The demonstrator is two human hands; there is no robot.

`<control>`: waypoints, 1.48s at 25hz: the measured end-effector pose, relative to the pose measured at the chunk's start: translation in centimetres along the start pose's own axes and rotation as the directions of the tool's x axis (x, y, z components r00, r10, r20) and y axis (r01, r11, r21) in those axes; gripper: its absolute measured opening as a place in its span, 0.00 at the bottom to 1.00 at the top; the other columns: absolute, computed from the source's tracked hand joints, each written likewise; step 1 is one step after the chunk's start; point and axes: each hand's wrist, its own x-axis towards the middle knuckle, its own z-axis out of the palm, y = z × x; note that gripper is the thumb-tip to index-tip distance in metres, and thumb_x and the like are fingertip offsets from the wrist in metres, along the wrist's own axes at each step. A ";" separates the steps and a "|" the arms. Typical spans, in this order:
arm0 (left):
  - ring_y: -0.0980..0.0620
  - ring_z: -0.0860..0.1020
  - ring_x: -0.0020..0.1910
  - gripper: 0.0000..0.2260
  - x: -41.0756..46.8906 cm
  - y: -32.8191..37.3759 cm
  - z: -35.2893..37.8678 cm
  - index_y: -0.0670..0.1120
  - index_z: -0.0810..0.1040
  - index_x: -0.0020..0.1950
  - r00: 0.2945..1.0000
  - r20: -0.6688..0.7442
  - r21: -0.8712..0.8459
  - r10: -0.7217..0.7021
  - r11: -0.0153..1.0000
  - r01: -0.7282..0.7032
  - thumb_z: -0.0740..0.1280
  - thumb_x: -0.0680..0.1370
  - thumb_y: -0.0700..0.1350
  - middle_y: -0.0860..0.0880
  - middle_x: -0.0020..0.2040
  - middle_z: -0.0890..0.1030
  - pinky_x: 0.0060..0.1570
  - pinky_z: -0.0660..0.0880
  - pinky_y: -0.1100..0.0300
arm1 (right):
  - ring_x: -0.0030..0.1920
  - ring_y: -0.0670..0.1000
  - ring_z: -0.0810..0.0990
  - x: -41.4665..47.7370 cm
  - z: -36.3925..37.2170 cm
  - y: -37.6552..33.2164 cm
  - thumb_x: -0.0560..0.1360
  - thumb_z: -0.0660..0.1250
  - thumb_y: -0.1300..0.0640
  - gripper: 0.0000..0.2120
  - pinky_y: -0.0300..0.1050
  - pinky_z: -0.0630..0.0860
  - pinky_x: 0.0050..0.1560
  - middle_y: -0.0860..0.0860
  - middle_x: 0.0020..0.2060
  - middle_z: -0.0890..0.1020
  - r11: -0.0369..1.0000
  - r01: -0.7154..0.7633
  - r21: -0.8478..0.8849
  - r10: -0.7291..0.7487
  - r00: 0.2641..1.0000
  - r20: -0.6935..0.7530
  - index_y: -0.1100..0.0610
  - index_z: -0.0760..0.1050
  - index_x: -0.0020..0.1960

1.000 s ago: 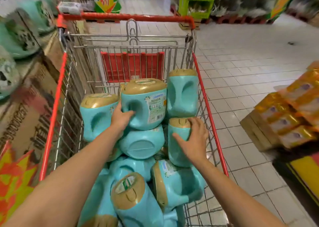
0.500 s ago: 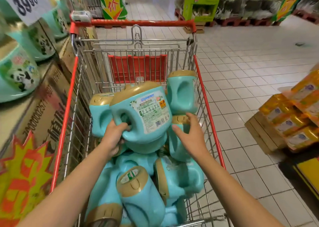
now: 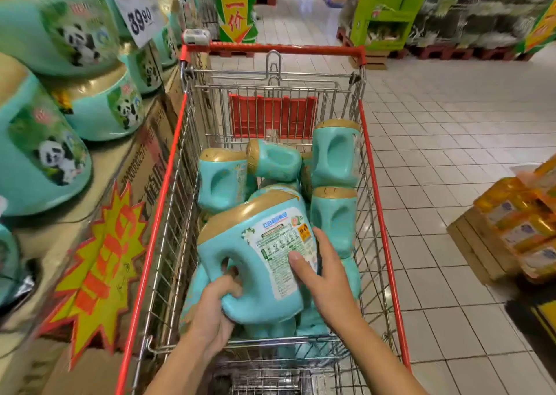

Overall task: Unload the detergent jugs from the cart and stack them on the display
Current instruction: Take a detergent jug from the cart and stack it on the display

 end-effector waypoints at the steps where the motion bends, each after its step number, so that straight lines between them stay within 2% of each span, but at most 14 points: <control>1: 0.41 0.78 0.54 0.20 -0.6 -0.1 0.2 0.39 0.81 0.51 1.000 -0.016 0.007 0.005 1.000 -0.005 0.54 0.68 0.29 0.38 0.53 0.81 0.59 0.73 0.45 | 0.69 0.55 0.70 -0.5 0.0 -0.1 0.75 0.71 0.51 0.32 0.55 0.65 0.71 0.55 0.68 0.72 1.000 0.005 -0.029 -0.005 1.000 -0.003 0.57 0.62 0.74; 5: 0.41 0.73 0.51 0.25 -2.9 -0.5 0.6 0.35 0.74 0.56 0.996 -0.069 0.049 0.049 0.998 -0.046 0.62 0.59 0.34 0.37 0.51 0.75 0.57 0.70 0.44 | 0.75 0.49 0.58 -2.7 0.4 -1.6 0.65 0.66 0.30 0.50 0.52 0.57 0.75 0.49 0.75 0.60 0.978 0.050 -0.201 -0.045 0.998 0.032 0.49 0.49 0.78; 7: 0.45 0.80 0.50 0.27 -3.8 -0.4 0.9 0.37 0.75 0.61 0.993 -0.019 0.079 0.116 0.990 -0.114 0.68 0.61 0.34 0.40 0.54 0.80 0.54 0.77 0.49 | 0.76 0.51 0.55 -3.1 1.0 -2.2 0.60 0.67 0.29 0.55 0.53 0.55 0.76 0.50 0.76 0.58 0.935 0.101 -0.341 -0.086 0.995 0.058 0.48 0.48 0.78; 8: 0.50 0.82 0.50 0.27 -4.2 -0.3 0.9 0.42 0.75 0.63 0.988 0.012 0.107 0.154 0.982 -0.154 0.70 0.64 0.38 0.44 0.57 0.82 0.50 0.79 0.54 | 0.74 0.52 0.60 -3.0 0.9 -2.4 0.60 0.72 0.33 0.55 0.53 0.59 0.74 0.51 0.74 0.62 0.946 0.084 -0.312 -0.074 0.996 0.045 0.50 0.51 0.78; 10: 0.54 0.82 0.54 0.27 -4.7 0.5 0.7 0.52 0.72 0.69 0.980 0.094 0.193 0.177 0.962 -0.193 0.70 0.70 0.53 0.51 0.61 0.82 0.48 0.79 0.59 | 0.65 0.53 0.75 -2.4 0.2 -2.8 0.61 0.77 0.44 0.46 0.55 0.71 0.67 0.52 0.66 0.75 1.000 -0.008 0.000 0.008 1.000 0.007 0.50 0.62 0.74; 12: 0.53 0.80 0.57 0.35 -4.3 1.4 0.1 0.56 0.71 0.71 0.973 0.140 0.289 0.184 0.932 -0.219 0.71 0.66 0.65 0.54 0.63 0.80 0.52 0.75 0.55 | 0.56 0.55 0.82 -2.2 -0.6 -2.7 0.61 0.75 0.51 0.38 0.54 0.79 0.57 0.53 0.59 0.82 0.918 -0.106 0.382 0.095 0.994 0.048 0.52 0.69 0.70; 15: 0.54 0.79 0.59 0.33 -3.1 2.1 0.1 0.58 0.70 0.71 0.971 0.101 0.313 0.216 0.920 -0.237 0.71 0.67 0.61 0.53 0.65 0.79 0.54 0.72 0.55 | 0.49 0.56 0.84 -2.8 -0.9 -2.2 0.62 0.74 0.56 0.24 0.47 0.81 0.45 0.56 0.52 0.85 0.738 -0.176 0.651 0.081 0.982 0.173 0.55 0.80 0.59; 18: 0.51 0.81 0.58 0.50 -2.3 1.7 1.2 0.52 0.72 0.71 0.993 0.089 0.058 0.077 0.995 -0.082 0.81 0.51 0.64 0.50 0.61 0.82 0.56 0.75 0.51 | 0.46 0.51 0.85 -3.9 -0.3 -2.5 0.63 0.73 0.57 0.16 0.42 0.81 0.42 0.54 0.47 0.86 0.590 -0.215 0.779 0.003 0.964 0.264 0.55 0.85 0.50; 21: 0.45 0.84 0.50 0.40 -2.4 1.1 1.7 0.45 0.85 0.55 0.986 0.166 -0.119 -0.024 0.992 0.044 0.83 0.47 0.62 0.42 0.53 0.85 0.45 0.82 0.51 | 0.45 0.49 0.84 -4.3 -0.8 -3.3 0.70 0.68 0.57 0.09 0.39 0.80 0.43 0.51 0.45 0.86 0.695 -0.206 0.689 0.046 0.969 0.243 0.55 0.85 0.48; 24: 0.45 0.83 0.51 0.44 -2.5 0.9 2.7 0.47 0.79 0.64 0.996 0.007 -0.130 0.087 0.988 -0.086 0.83 0.50 0.59 0.42 0.57 0.83 0.47 0.82 0.50 | 0.43 0.45 0.81 -3.8 -2.1 -4.3 0.77 0.63 0.59 0.09 0.37 0.76 0.41 0.49 0.44 0.85 0.853 -0.050 0.520 0.069 0.997 -0.017 0.55 0.83 0.47; 28: 0.48 0.85 0.48 0.40 -3.1 1.5 3.6 0.51 0.72 0.69 0.951 -0.165 0.072 0.260 0.965 -0.252 0.81 0.59 0.56 0.47 0.54 0.85 0.43 0.80 0.52 | 0.34 0.45 0.77 -3.6 -2.2 -5.0 0.76 0.65 0.46 0.09 0.39 0.72 0.33 0.47 0.36 0.80 0.927 -0.007 0.375 0.094 0.972 -0.215 0.51 0.78 0.44; 31: 0.41 0.81 0.56 0.27 -3.9 2.9 2.9 0.45 0.77 0.65 0.946 -0.130 0.018 0.297 0.955 -0.297 0.71 0.72 0.59 0.41 0.59 0.82 0.55 0.78 0.42 | 0.32 0.50 0.70 -3.5 -1.8 -4.5 0.79 0.64 0.52 0.10 0.41 0.68 0.30 0.52 0.32 0.72 0.897 -0.037 0.440 0.173 0.946 -0.273 0.55 0.73 0.42; 34: 0.41 0.82 0.56 0.26 -5.3 3.4 2.2 0.45 0.78 0.65 0.966 -0.029 0.027 0.255 0.967 -0.255 0.63 0.74 0.61 0.41 0.59 0.82 0.51 0.81 0.46 | 0.30 0.51 0.67 -3.6 -1.5 -4.0 0.80 0.63 0.54 0.13 0.45 0.64 0.33 0.53 0.30 0.69 0.865 -0.060 0.498 0.200 0.952 -0.233 0.57 0.72 0.38; 37: 0.41 0.81 0.57 0.26 -7.1 2.7 1.2 0.46 0.76 0.67 0.966 -0.041 0.089 0.257 0.963 -0.253 0.61 0.74 0.60 0.41 0.59 0.82 0.52 0.81 0.46 | 0.30 0.49 0.66 -4.3 -0.7 -3.6 0.80 0.62 0.56 0.12 0.46 0.63 0.34 0.52 0.28 0.70 0.861 -0.050 0.505 0.171 0.966 -0.196 0.59 0.72 0.39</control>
